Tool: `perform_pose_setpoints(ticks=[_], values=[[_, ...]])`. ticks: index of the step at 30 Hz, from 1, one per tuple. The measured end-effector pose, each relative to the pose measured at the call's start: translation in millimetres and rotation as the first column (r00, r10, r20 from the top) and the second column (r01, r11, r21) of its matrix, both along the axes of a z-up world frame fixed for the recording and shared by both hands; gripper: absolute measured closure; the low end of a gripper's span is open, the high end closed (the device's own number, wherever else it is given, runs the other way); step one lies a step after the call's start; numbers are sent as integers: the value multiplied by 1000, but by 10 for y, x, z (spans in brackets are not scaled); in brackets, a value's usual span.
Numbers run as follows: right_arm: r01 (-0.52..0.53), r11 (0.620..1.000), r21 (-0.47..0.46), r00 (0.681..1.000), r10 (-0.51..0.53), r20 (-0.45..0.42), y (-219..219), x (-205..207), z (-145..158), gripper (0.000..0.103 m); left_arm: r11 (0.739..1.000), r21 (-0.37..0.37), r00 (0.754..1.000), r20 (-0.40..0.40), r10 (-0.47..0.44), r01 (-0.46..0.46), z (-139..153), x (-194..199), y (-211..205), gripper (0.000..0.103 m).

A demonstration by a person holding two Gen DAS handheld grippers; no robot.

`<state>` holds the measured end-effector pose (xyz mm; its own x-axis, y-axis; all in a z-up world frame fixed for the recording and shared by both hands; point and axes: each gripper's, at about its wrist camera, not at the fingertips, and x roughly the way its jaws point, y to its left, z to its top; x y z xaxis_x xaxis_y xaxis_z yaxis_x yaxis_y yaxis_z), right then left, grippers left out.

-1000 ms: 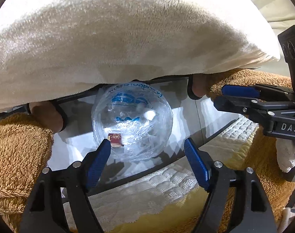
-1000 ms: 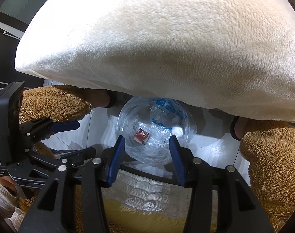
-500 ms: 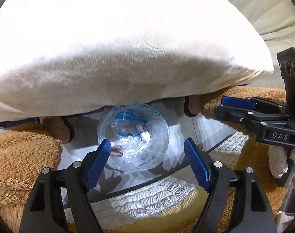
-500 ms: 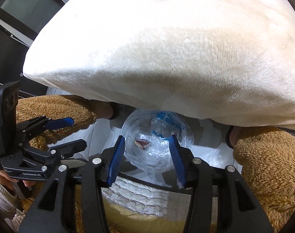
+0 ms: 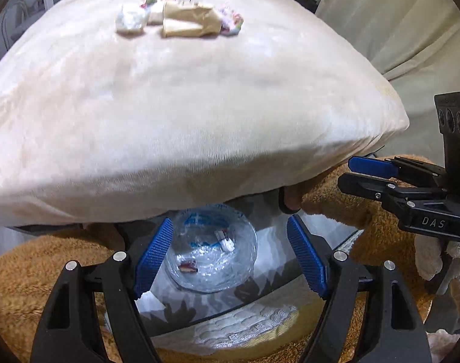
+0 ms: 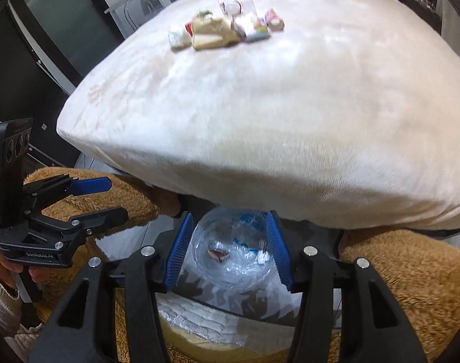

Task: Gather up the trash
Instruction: 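Raise both tools back over the bed toward the remaining trash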

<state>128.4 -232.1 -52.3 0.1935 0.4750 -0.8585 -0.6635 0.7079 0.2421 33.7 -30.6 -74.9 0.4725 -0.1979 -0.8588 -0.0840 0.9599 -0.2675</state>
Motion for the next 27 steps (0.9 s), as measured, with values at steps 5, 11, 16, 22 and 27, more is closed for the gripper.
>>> perform_pose_setpoints(ticks=[5, 11, 16, 22, 27], values=[[-1, 1000, 29, 999, 0, 52, 7, 144, 207, 50, 1000, 27, 999, 48, 2, -4, 239, 70, 100, 27], [-1, 999, 47, 996, -4, 91, 174, 446, 321, 45, 998, 57, 996, 94, 5, -11, 438, 266, 277, 27], [-2, 998, 63, 993, -6, 120, 328, 792, 387, 42, 996, 83, 992, 127, 22, -33, 534, 548, 543, 27], [-31, 996, 80, 988, 18, 156, 565, 1192, 427, 32, 994, 102, 986, 164, 23, -41, 555, 915, 845, 27], [-56, 997, 54, 984, 46, 173, 787, 1523, 338, 28, 991, 123, 983, 180, 22, -45, 509, 1249, 1060, 26]])
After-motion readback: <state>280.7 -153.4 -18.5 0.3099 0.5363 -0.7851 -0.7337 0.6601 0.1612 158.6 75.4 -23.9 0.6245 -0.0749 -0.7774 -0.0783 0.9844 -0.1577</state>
